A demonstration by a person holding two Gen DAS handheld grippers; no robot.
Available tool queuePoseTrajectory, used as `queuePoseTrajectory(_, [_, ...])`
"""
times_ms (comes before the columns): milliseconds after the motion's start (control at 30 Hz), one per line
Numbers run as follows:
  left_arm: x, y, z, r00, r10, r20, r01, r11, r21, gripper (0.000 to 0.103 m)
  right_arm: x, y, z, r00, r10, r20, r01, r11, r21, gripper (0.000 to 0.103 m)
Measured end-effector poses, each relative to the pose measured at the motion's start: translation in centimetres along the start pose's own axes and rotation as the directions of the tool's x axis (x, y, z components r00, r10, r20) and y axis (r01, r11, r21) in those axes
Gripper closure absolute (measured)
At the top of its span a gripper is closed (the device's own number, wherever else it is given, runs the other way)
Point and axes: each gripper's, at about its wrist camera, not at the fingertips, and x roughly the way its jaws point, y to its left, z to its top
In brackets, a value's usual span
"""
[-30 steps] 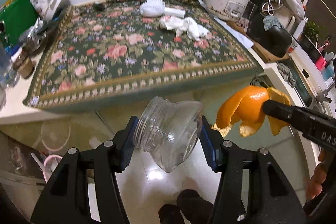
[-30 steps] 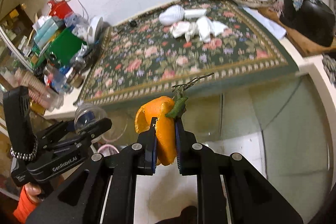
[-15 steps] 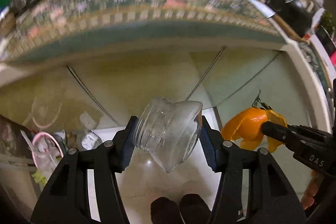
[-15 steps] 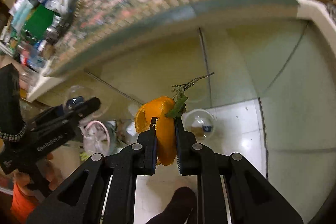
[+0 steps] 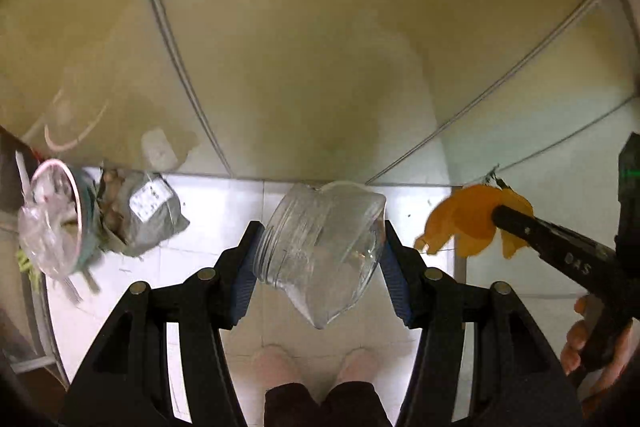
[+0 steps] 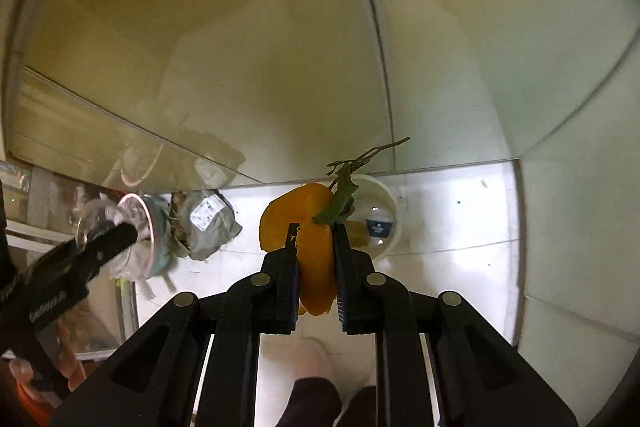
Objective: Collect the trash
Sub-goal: 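Lift the plastic cup and orange peel and carry them over the bin, then open both tools to drop the cup and peel into the bin, then raise both tools back over the counter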
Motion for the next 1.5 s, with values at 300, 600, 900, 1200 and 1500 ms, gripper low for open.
queuePoseTrajectory(300, [5.4, 0.2, -0.9, 0.999, 0.000, -0.041, -0.001, 1.000, -0.020, 0.048, 4.9, 0.7, 1.4, 0.998, 0.045, -0.035, -0.047, 0.997, -0.065, 0.073])
queuePoseTrajectory(600, [9.5, -2.5, 0.0, 0.995, -0.057, -0.078, 0.057, 0.998, -0.003, 0.048, 2.6, -1.9, 1.8, 0.999, -0.007, 0.032, 0.008, 0.999, -0.047, 0.072])
queuePoseTrajectory(900, [15.0, -7.7, 0.4, 0.982, -0.155, -0.112, 0.166, 0.982, 0.095, 0.044, 0.4, -5.3, 1.6, 0.996, -0.043, 0.080, 0.043, 0.999, 0.003, 0.072])
queuePoseTrajectory(1200, [15.3, -9.0, 0.5, 0.989, -0.080, -0.122, 0.098, 0.984, 0.147, 0.041, -2.2, -6.0, 0.9, 0.992, -0.051, 0.115, 0.047, 0.998, 0.040, 0.072])
queuePoseTrajectory(1500, [3.9, -9.7, 1.8, 0.994, -0.106, -0.037, 0.112, 0.975, 0.191, 0.041, -9.2, -2.7, 2.1, 0.987, -0.027, 0.160, 0.026, 1.000, 0.010, 0.072])
